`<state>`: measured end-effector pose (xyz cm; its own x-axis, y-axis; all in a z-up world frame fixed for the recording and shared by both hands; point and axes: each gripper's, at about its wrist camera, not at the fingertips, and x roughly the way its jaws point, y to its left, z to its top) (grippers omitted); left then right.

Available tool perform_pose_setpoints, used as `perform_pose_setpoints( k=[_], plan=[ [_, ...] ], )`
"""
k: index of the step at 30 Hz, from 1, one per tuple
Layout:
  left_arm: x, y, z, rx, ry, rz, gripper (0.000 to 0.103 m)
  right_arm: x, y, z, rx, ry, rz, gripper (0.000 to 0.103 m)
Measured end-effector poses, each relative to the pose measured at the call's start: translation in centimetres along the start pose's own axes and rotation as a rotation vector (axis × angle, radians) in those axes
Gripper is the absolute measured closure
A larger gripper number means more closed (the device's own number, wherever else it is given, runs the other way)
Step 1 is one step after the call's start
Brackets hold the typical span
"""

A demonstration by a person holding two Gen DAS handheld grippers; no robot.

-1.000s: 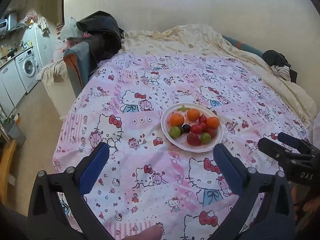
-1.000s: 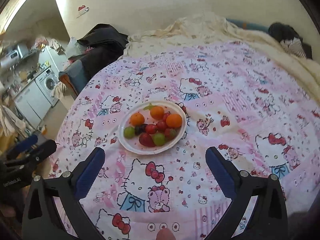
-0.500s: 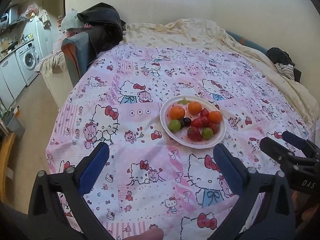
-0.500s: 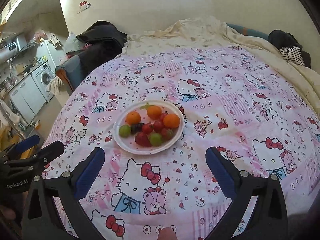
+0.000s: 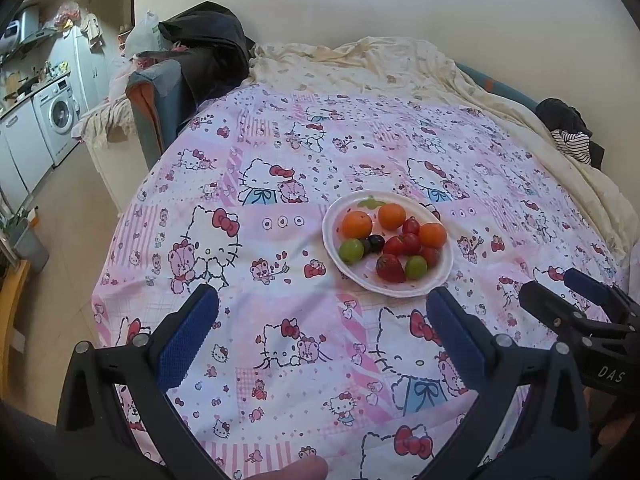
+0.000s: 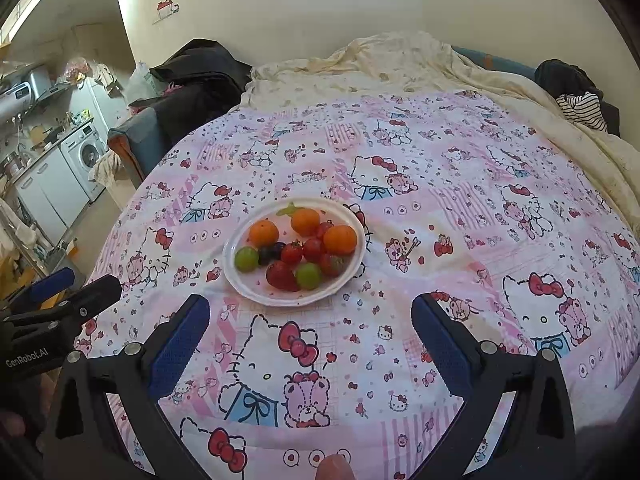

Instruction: Organize fruits

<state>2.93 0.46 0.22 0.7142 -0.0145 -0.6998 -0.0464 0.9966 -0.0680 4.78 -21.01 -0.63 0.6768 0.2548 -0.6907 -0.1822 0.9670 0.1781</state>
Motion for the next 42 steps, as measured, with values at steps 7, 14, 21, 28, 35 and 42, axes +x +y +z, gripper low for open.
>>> perform_pose_setpoints(
  k=[7,14,21,28,35,42],
  plan=[
    [-0.05,-0.09,0.01,0.000,-0.001,0.000,0.000,0.04,0.12,-0.18,-0.004,-0.002,0.002,0.000],
    [-0.10,-0.15,0.00,0.000,-0.002,-0.001,0.000,0.04,0.14,-0.16,-0.004,-0.002,0.002,0.000],
    [-0.15,-0.17,0.02,-0.001,-0.003,-0.001,0.000,0.00,0.17,-0.16,-0.002,-0.002,0.001,0.000],
    [-0.26,-0.24,0.07,-0.006,-0.004,0.000,0.000,-0.08,0.24,-0.08,-0.001,0.000,0.002,0.000],
    [-0.39,-0.20,0.09,-0.008,-0.006,0.001,0.000,-0.14,0.34,-0.09,-0.003,-0.003,0.002,0.000],
    [-0.40,-0.19,0.09,-0.008,-0.006,0.001,0.000,-0.15,0.36,-0.10,-0.002,-0.003,0.002,0.000]
  ],
)
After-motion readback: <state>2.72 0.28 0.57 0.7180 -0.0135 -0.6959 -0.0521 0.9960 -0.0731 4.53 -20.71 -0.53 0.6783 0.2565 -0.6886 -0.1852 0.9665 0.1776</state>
